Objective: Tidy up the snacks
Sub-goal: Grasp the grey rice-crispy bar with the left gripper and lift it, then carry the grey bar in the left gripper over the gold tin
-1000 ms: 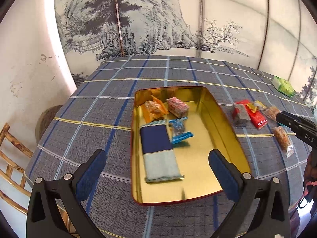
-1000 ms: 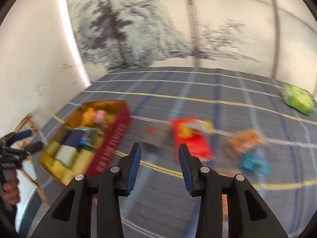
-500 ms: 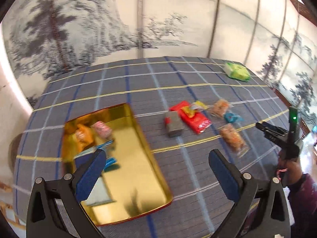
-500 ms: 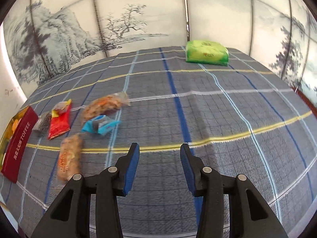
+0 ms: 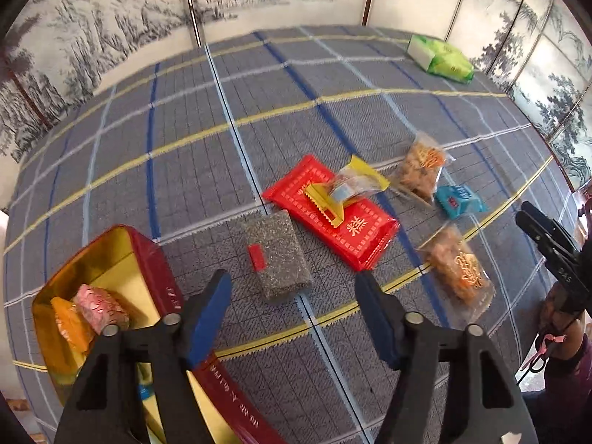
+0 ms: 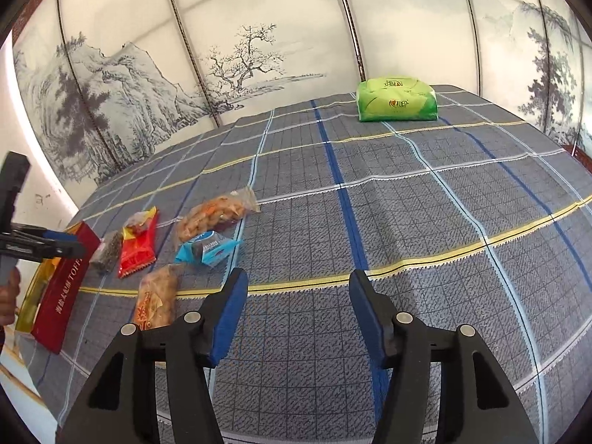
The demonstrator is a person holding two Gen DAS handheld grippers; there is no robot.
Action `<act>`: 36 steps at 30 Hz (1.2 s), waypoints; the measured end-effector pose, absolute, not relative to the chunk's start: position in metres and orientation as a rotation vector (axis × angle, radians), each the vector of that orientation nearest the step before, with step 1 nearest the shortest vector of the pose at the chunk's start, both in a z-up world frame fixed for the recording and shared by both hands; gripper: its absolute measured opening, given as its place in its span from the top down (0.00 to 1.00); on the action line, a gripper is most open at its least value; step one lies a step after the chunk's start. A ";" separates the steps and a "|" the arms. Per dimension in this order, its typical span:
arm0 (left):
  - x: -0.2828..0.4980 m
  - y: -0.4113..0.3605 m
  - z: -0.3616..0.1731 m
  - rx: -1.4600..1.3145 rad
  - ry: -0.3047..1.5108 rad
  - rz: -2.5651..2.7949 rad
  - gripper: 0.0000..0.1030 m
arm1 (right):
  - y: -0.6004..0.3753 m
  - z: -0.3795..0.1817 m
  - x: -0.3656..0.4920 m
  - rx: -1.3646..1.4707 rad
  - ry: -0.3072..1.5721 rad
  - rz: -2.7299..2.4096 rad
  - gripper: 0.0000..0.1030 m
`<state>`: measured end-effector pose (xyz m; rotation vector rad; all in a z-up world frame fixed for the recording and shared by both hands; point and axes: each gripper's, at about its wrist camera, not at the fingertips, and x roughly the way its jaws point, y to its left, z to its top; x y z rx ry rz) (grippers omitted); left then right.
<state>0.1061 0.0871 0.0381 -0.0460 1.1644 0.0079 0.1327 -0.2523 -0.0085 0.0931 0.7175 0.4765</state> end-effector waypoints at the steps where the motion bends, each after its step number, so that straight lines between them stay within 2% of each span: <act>1: 0.111 0.089 0.033 -0.050 1.176 0.011 0.39 | -0.252 -0.008 0.132 0.094 0.717 0.482 0.43; 9: 0.132 0.100 0.012 -0.058 1.227 0.052 0.39 | -0.250 -0.008 0.132 0.099 0.711 0.508 0.42; 10: 0.135 0.101 0.007 -0.062 1.239 0.060 0.42 | -0.251 -0.008 0.132 0.102 0.710 0.511 0.41; 12: 0.138 0.100 -0.002 -0.070 1.272 0.053 0.55 | -0.250 -0.008 0.132 0.108 0.710 0.516 0.41; 13: 0.140 0.099 -0.005 -0.075 1.286 0.039 0.65 | -0.251 -0.008 0.132 0.110 0.710 0.516 0.41; 14: 0.139 0.097 -0.005 -0.053 1.263 0.055 0.69 | -0.251 -0.008 0.132 0.112 0.711 0.516 0.41; 18: 0.130 0.097 -0.004 -0.101 1.251 0.086 0.70 | -0.251 -0.008 0.133 0.115 0.715 0.515 0.40; 27: 0.032 0.073 0.045 -0.285 1.100 0.034 0.70 | -0.249 -0.012 0.133 0.109 0.723 0.504 0.36; 36: -0.026 0.063 0.074 -0.277 0.992 0.074 0.70 | -0.249 -0.012 0.134 0.099 0.731 0.479 0.31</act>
